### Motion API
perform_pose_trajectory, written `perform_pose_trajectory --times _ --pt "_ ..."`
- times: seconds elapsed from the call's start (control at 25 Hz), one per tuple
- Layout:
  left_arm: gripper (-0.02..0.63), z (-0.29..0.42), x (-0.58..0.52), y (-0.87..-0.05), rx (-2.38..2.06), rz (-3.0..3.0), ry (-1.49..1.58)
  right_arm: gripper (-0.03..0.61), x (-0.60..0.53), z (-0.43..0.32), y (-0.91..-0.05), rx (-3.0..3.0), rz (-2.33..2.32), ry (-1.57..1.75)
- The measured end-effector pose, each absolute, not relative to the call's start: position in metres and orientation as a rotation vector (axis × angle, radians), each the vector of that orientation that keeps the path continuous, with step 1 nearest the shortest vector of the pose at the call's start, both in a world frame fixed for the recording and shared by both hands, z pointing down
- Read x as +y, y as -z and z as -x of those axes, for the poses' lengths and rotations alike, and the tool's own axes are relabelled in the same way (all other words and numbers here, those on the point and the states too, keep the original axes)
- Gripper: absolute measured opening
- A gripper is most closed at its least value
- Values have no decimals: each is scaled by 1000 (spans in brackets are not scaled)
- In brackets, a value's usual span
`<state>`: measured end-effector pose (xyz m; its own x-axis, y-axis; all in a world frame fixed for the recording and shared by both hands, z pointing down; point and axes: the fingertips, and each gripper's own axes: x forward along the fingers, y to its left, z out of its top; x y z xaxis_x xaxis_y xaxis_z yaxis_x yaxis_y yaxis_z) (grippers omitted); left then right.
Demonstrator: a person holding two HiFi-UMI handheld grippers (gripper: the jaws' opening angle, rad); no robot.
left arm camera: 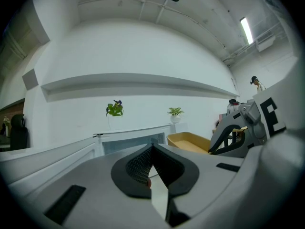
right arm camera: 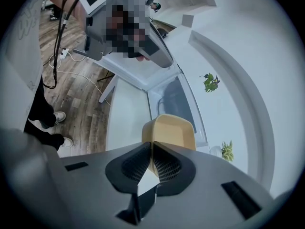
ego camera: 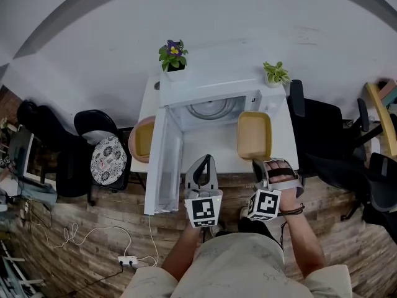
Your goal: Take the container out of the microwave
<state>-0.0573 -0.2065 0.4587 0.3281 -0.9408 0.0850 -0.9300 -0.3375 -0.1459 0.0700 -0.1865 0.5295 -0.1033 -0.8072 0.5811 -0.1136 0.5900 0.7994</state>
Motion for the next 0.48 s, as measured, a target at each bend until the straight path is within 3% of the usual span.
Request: perform_pose_trajectory --times 0.48 --pt "6 67 -204 -448 1783 2446 169 34 -190 -57 -517 -1605 -829 773"
